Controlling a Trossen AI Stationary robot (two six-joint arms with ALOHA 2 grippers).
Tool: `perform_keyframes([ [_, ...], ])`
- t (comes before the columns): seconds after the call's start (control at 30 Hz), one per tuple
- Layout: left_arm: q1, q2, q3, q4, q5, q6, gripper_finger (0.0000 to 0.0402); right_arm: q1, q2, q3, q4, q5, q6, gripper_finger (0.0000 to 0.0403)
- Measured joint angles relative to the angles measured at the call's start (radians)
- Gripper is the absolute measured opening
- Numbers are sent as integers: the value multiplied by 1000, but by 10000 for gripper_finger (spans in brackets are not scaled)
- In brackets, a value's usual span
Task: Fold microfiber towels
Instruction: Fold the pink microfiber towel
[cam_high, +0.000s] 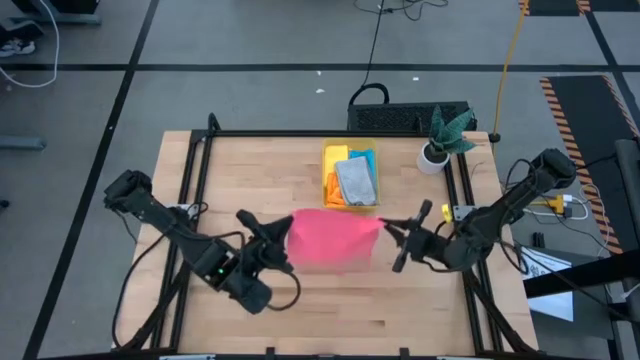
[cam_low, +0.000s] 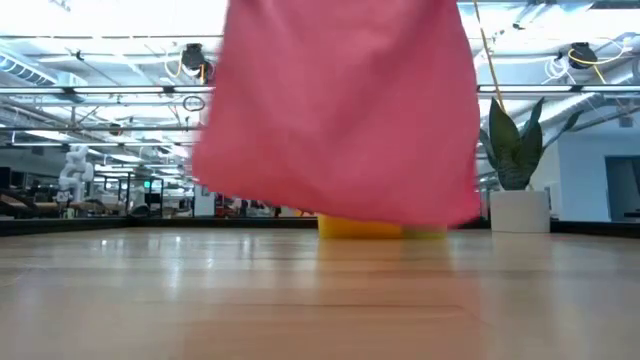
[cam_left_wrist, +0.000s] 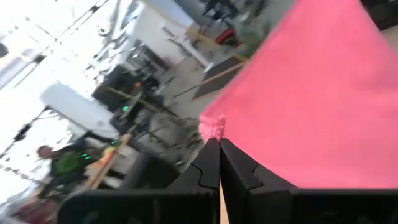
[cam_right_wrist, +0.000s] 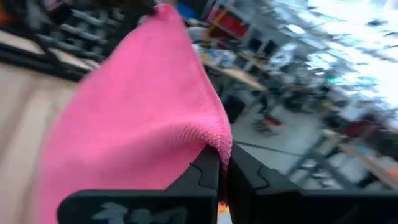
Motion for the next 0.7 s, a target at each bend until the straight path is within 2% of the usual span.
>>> perform_keyframes([
  [0.07,16,0,0,-16,-9,9,2,2,-2,0,26,32,-55,2],
  [0.13,17,0,-15,-15,-4,18,2,14,1,0,9,16,-56,2],
  [0.2,7,-1,-62,2,13,17,2,27,11,0,-48,-31,10,2],
  [0.3,-20,0,-185,55,90,-35,1,39,46,-14,-152,-145,185,2],
  [0.37,-42,0,-284,170,175,-60,1,44,78,-49,-168,-242,301,2],
  [0.47,-68,8,-440,437,361,-52,1,45,147,-128,-117,-428,433,2],
  [0.63,-106,29,-600,824,705,-41,3,40,280,-244,132,-772,596,2],
  [0.7,-127,30,-623,899,769,-77,2,42,338,-264,255,-891,610,2],
])
